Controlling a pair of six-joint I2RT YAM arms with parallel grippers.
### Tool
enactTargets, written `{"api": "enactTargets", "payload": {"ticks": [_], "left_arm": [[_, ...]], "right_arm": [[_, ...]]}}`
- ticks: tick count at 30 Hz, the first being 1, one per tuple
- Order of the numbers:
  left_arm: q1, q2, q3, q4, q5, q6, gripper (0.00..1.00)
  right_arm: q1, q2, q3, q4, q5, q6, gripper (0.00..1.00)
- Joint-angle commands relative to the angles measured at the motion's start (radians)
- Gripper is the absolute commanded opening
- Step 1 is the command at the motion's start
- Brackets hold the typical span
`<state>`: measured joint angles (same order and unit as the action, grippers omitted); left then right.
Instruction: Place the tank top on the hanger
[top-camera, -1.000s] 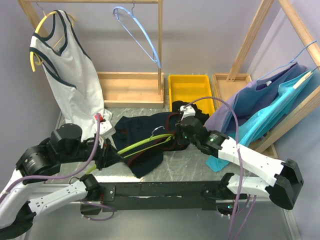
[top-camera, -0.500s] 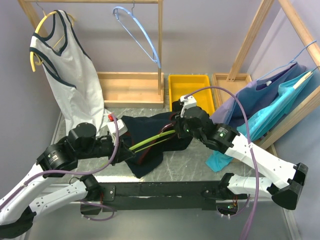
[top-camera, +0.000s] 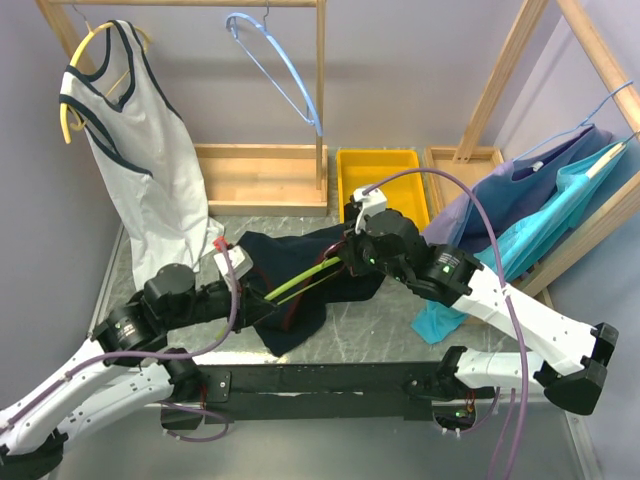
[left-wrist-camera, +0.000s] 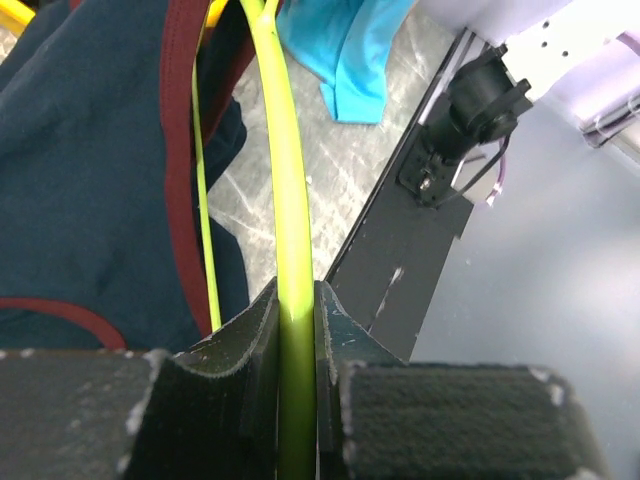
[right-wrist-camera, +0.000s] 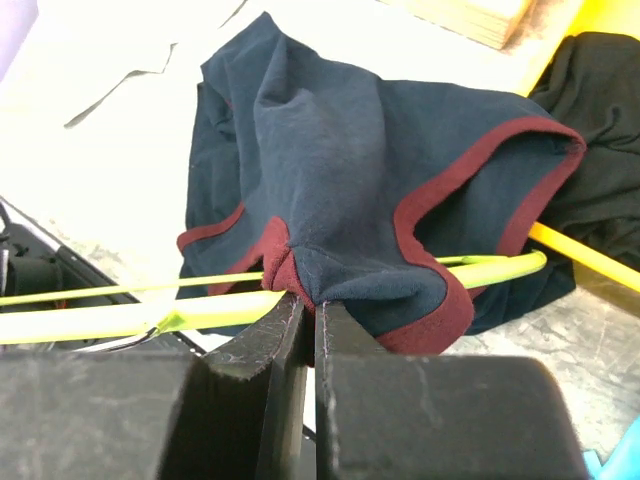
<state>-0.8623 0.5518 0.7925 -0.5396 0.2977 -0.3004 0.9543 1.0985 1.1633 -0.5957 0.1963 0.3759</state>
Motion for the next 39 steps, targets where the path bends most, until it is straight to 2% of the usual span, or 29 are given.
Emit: {"api": "enactTargets", "payload": {"ticks": [1, 5, 8, 9, 14, 20, 22, 23, 30, 33, 37, 39], "left_arm": [[-0.001, -0.098, -0.073, 0.292, -0.055, -0.065, 0.01], [-0.001, -0.104, -0.168, 0.440, -0.054, -0.106, 0.01], [-0.001, -0.127, -0.262, 0.598, -0.069, -0.140, 0.01], [-0.001, -0.139, -0.278, 0.630, -0.083, -0.154, 0.01], [-0.001, -0.118, -0.334, 0.765, -0.092, -0.183, 0.01], [-0.001, -0.050, -0.343, 0.820, -0.137, -0.219, 0.01], [-0.001, -0.032, -0.345, 0.825, -0.164, -0.232, 0.01], [-0.001, -0.027, -0.343, 0.831, -0.164, -0.238, 0.01], [-0.001, -0.050, -0.371, 0.845, -0.160, -0.267, 0.01], [-0.001, -0.079, -0.391, 0.848, -0.166, -0.284, 0.01], [0.000, -0.107, -0.415, 0.859, -0.166, -0.305, 0.01], [-0.001, -0.110, -0.423, 0.857, -0.172, -0.312, 0.01]], "right_arm": [[0.011, 0.000, 0.050, 0.016, -0.031, 0.004, 0.09], [0.015, -0.009, 0.049, 0.051, -0.040, 0.024, 0.09], [0.017, -0.040, 0.020, 0.068, 0.017, 0.038, 0.24], [0.015, -0.052, 0.003, 0.091, 0.031, 0.040, 0.35], [0.014, -0.204, -0.145, 0.192, 0.092, 0.035, 0.60], [0.029, -0.324, -0.229, 0.335, 0.014, -0.069, 0.68], [0.041, -0.328, -0.243, 0.364, 0.026, -0.075, 0.68], [0.043, -0.327, -0.251, 0.370, 0.085, -0.068, 0.68], [0.009, -0.243, -0.177, 0.211, 0.308, 0.018, 0.68], [-0.012, -0.212, -0.181, 0.186, 0.331, 0.041, 0.68], [-0.100, -0.226, -0.205, 0.208, 0.218, 0.061, 0.68], [-0.121, -0.223, -0.191, 0.192, 0.209, 0.055, 0.68]]}}
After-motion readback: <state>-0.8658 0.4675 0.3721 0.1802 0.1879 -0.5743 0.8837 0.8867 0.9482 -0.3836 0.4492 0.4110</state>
